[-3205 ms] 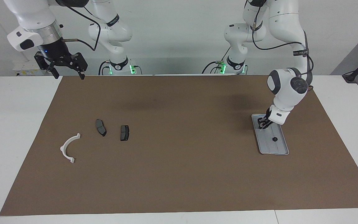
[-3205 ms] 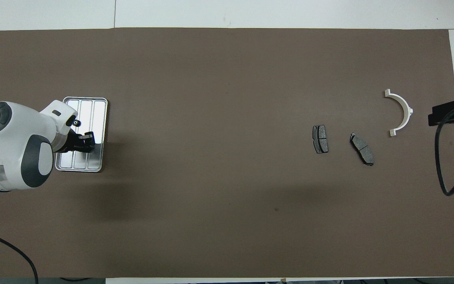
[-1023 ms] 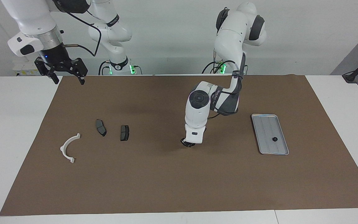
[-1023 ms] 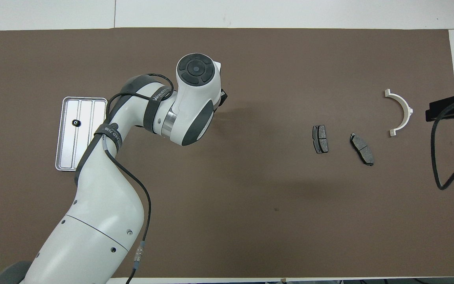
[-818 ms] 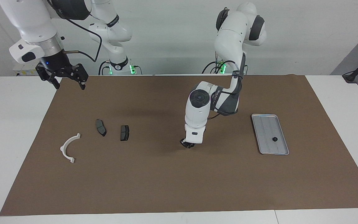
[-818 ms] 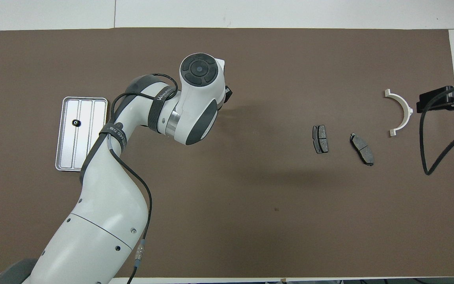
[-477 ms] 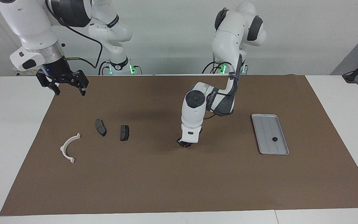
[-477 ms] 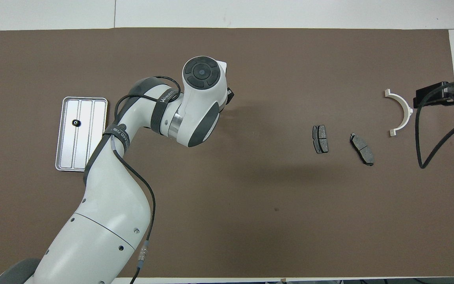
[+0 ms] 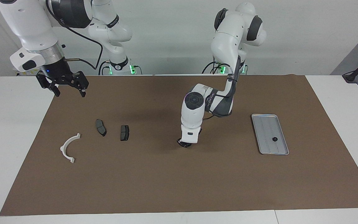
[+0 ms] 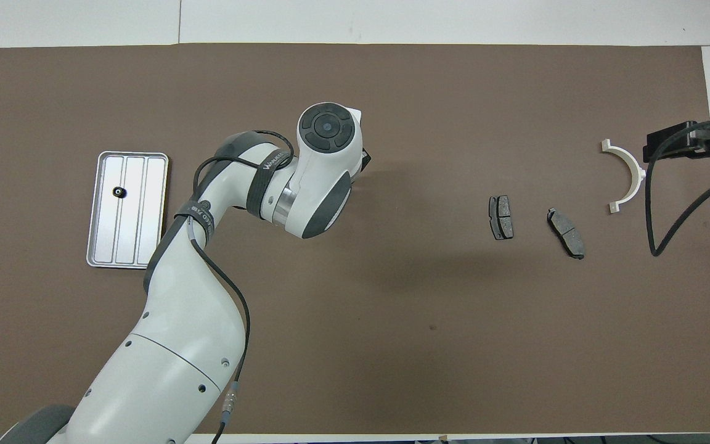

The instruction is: Place bearing gear from tray to pile

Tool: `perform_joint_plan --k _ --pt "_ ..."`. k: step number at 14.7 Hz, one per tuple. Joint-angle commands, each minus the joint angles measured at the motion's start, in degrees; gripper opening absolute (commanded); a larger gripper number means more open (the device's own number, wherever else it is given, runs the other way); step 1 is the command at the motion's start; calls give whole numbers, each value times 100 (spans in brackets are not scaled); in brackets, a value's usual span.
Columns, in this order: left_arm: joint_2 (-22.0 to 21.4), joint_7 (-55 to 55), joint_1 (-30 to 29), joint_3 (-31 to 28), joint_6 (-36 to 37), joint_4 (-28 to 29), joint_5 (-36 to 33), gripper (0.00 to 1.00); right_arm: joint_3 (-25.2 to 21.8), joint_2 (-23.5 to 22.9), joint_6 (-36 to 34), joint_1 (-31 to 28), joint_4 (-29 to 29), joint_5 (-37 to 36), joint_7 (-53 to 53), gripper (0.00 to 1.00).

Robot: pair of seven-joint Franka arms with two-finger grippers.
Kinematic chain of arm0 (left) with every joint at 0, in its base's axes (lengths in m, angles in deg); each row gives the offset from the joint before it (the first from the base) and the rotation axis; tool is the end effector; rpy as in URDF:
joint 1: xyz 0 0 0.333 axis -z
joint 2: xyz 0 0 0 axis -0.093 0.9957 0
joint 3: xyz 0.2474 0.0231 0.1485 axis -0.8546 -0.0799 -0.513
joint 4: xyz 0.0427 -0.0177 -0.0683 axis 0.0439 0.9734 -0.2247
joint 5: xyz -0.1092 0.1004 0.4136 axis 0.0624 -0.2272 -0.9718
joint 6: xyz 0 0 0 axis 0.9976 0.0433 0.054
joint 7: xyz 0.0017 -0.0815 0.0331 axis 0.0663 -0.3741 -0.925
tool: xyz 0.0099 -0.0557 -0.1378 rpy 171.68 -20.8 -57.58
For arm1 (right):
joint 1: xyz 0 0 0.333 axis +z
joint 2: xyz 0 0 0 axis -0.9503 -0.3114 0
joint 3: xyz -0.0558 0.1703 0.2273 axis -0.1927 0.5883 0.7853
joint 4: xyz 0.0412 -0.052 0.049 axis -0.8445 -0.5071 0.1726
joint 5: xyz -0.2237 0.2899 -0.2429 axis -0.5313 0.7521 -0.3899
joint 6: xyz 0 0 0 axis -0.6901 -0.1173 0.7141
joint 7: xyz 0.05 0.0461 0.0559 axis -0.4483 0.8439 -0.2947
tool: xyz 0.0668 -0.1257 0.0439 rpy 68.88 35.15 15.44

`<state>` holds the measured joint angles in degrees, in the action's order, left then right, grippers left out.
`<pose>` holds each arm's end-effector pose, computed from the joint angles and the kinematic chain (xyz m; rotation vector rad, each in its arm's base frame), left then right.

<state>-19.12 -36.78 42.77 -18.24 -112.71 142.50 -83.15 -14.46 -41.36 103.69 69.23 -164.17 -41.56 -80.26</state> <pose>0.6187 -0.4340 0.2103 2.9972 0.8601 0.0202 0.6283 -0.0140 0.5488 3.1150 -0.0652 0.0995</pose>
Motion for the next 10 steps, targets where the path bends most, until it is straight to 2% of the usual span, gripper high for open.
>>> perform_joint_plan --k 1,2,5,7,10 --pt "-134 -48 89 -116 -35 173 81 91 38 -120 98 -89 88 72 254 100" --pt "-134 -48 71 -133 79 112 73 100 38 -129 98 -98 88 63 254 100" --pt "-169 -4 -43 -168 764 -143 55 100 38 -260 115 -80 158 54 245 100" --pt "-641 161 -296 -282 879 -22 37 93 82 -470 255 -28 341 72 201 100" --pt "-1038 707 -657 -291 1354 76 55 93 249 -971 527 60 641 63 -52 100"
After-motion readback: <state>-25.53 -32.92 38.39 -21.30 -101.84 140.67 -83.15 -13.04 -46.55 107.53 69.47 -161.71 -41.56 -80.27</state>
